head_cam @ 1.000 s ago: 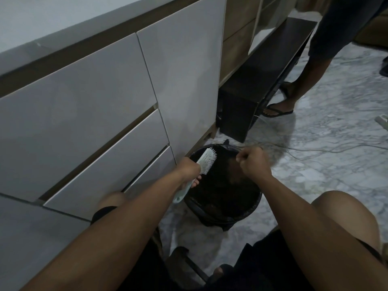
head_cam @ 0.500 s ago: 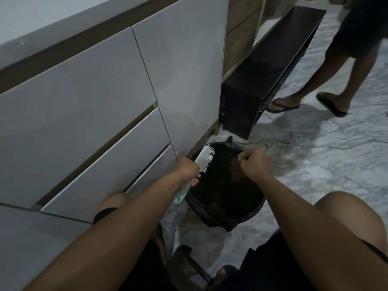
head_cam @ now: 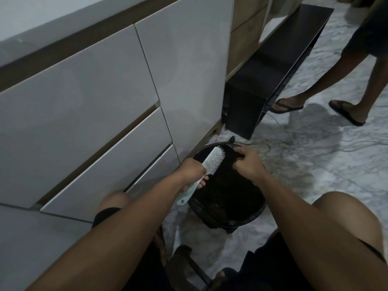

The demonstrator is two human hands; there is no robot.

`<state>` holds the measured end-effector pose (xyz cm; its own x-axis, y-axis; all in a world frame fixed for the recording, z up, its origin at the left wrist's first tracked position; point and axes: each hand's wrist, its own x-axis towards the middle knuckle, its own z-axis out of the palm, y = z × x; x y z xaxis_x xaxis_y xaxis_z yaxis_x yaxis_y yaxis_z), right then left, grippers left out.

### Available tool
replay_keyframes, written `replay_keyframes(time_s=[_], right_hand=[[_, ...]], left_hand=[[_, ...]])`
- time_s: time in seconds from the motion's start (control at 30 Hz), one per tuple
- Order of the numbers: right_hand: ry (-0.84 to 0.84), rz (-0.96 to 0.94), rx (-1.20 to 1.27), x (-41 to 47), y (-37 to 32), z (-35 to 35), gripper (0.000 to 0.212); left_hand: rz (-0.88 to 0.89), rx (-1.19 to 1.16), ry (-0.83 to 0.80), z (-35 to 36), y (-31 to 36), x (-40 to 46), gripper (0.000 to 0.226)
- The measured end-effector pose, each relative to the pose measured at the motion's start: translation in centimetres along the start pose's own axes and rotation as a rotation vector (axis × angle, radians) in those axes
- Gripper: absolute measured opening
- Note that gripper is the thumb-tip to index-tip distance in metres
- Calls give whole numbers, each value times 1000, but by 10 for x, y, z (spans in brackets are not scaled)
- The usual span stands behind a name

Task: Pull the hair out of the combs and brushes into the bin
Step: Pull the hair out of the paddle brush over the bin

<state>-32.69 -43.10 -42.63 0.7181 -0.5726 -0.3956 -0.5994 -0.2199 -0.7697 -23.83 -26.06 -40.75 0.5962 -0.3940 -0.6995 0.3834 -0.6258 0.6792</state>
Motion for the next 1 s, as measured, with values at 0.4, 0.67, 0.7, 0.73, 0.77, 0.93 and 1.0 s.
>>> replay_keyframes(time_s=[0.4,0.67,0.7,0.73,0.77,0.93,1.0], right_hand=[[0,-111,125,-15,-15,5,35],[123,-100,164,-20,-26,3,11],[133,-93,150,-21,-26,3,11],[159,-99,137,-20,-26,4,13],[182,-99,122,-19,-27,5,12],[-18,3,360,-31,-42,5,36],[-96,19,472,-37,-48,3,34]], left_hand=[[33,-25,-58,-2,5,-10,24],[39,-11,-53,-5,3,-15,26],[42,-12,-53,-5,3,-16,26],[45,-10,-51,-4,4,-18,26],[50,-5,-50,-4,5,-19,26],[93,41,-76,-10,12,-29,27],[111,44,-80,-15,16,-35,24]])
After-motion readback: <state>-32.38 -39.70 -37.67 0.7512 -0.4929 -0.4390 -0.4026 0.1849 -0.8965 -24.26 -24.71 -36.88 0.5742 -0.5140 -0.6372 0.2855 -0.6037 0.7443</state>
